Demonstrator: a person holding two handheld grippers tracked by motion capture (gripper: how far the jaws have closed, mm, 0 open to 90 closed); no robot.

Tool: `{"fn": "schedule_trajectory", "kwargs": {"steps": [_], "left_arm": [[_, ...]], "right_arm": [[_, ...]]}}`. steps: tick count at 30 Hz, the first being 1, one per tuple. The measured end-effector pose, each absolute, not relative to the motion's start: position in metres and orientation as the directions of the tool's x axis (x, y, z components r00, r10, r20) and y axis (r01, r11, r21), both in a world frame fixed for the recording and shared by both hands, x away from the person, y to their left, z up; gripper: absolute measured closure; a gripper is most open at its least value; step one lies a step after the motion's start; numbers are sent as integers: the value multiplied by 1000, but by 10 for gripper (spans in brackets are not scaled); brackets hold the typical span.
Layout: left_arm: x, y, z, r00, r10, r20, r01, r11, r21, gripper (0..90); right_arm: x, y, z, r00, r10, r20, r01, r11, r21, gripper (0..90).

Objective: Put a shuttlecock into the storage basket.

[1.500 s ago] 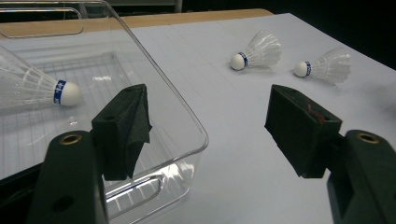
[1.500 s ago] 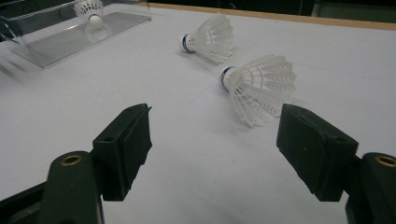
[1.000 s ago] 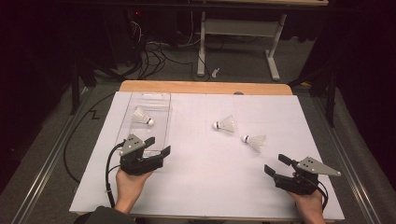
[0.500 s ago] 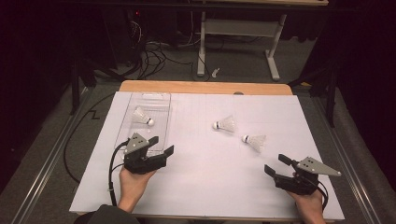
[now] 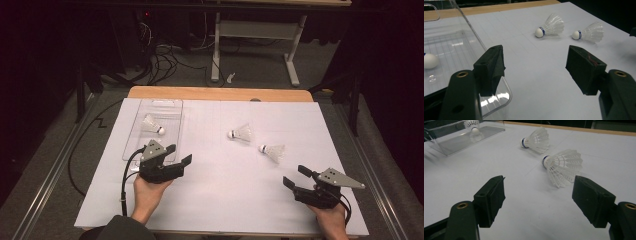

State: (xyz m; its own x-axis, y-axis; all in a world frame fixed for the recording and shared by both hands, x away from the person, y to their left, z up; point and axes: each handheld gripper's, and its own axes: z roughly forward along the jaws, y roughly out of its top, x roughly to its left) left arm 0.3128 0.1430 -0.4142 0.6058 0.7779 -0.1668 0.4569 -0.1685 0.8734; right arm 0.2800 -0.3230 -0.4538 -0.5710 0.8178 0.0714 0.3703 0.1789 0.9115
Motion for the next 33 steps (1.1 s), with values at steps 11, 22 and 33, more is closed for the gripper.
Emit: {"fn": "schedule_trajectory", "kwargs": {"steps": [11,22,33], "left_arm": [[319,139,-417,608,774,-174,470,-174,865,317],[323,135,-416,615,769,-172,463,-176,869,328],[330,123,-412,634,755,-170,450,-181,875,330]], "right_arm": [[280,-323,-454,-572,817,72,370,179,912,268],[280,-323,-454,-572,817,69,370,182,911,268],[280,-323,-454,-573,817,68,370,183,911,268]]}}
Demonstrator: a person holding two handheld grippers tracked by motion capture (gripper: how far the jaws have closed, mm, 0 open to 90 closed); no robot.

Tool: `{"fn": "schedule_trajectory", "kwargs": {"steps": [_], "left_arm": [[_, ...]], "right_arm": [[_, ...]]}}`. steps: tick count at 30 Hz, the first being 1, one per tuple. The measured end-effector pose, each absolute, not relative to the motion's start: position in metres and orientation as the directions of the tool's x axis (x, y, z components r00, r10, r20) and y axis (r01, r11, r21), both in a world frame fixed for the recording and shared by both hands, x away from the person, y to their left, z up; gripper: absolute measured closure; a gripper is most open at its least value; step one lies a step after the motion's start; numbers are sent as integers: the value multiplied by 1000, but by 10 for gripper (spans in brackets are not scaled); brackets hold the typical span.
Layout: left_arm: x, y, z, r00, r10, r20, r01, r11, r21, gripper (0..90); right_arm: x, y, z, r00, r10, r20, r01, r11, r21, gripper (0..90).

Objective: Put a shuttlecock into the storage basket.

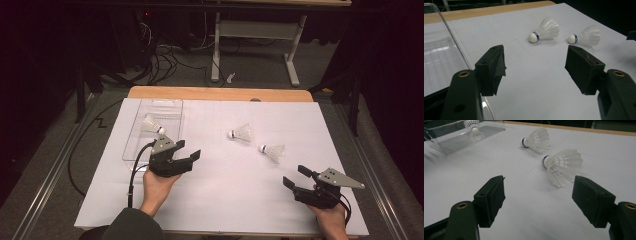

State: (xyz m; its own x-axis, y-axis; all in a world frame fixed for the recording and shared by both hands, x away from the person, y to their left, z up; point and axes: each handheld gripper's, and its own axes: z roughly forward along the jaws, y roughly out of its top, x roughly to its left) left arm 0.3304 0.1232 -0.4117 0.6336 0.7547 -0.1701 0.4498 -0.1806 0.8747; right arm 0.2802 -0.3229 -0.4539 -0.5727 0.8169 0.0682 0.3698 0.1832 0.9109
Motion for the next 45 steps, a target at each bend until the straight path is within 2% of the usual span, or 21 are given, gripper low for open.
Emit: {"fn": "schedule_trajectory", "kwargs": {"steps": [45], "left_arm": [[360,84,-409,669,728,-149,448,-235,863,329]], "right_arm": [[280,-323,-454,-572,817,70,367,178,913,268]]}}
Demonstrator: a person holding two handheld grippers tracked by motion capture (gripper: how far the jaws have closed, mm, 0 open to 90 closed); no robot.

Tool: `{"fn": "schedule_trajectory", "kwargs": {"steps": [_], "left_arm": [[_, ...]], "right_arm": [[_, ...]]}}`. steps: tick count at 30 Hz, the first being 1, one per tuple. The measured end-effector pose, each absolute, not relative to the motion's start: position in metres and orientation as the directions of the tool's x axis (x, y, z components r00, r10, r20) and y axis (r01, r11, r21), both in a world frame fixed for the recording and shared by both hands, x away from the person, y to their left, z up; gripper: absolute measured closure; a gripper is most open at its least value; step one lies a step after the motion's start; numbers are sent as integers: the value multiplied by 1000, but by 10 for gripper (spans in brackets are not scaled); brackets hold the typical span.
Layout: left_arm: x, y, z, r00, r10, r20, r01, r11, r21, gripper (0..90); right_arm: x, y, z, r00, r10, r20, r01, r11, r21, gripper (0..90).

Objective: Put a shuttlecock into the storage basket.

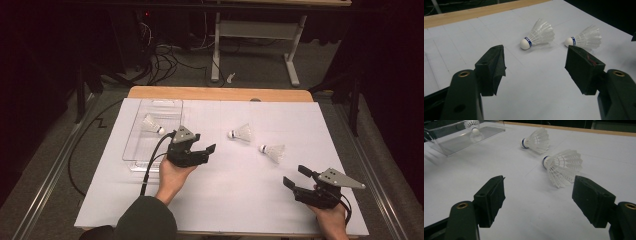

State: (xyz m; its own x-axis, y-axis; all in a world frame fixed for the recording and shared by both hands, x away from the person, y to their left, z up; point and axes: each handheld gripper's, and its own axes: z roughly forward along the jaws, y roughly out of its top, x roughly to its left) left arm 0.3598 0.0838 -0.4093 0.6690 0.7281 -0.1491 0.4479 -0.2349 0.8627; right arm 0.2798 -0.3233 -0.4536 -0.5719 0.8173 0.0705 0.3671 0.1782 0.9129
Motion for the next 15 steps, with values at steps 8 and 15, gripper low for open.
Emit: {"fn": "schedule_trajectory", "kwargs": {"steps": [8,15], "left_arm": [[366,80,-411,669,728,-153,457,-240,857,331],[373,74,-410,672,725,-151,460,-248,853,332]], "right_arm": [[280,-324,-454,-573,817,70,367,179,913,268],[280,-324,-454,-573,817,71,368,179,912,268]]}}
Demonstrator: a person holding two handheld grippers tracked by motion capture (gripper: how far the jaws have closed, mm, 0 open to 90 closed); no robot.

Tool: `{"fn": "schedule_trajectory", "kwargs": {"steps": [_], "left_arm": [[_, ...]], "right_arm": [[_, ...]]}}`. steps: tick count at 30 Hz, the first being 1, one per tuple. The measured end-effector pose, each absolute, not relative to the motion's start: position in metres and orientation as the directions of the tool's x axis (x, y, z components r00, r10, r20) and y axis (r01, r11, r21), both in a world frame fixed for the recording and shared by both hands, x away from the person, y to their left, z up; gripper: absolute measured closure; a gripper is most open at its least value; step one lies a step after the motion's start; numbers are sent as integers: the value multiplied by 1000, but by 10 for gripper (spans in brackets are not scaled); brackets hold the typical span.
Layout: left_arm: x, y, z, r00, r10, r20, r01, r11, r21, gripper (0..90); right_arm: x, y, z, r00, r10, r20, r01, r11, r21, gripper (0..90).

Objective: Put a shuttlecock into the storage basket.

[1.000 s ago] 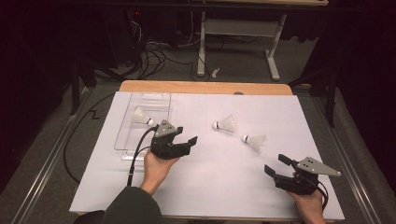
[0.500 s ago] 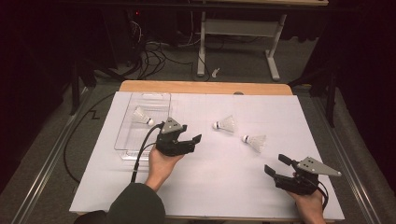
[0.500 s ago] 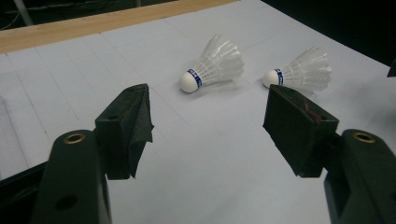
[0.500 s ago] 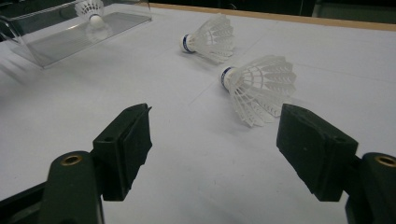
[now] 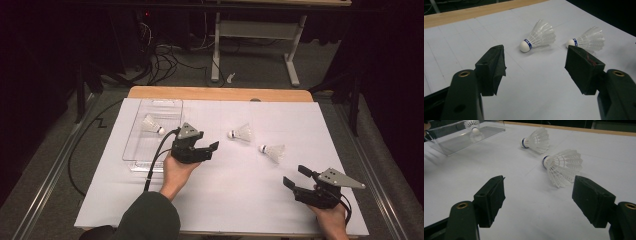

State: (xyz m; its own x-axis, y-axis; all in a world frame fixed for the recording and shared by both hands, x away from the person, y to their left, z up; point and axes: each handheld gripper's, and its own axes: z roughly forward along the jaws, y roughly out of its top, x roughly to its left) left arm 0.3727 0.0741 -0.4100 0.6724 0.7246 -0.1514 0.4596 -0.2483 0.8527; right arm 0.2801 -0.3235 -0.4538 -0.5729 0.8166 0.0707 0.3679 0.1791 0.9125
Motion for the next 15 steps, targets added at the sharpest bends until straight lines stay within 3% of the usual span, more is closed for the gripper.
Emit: {"fn": "schedule_trajectory", "kwargs": {"steps": [15], "left_arm": [[390,59,-407,684,716,-143,472,-284,835,335]], "right_arm": [[280,-324,-454,-572,817,72,370,179,912,268]]}}
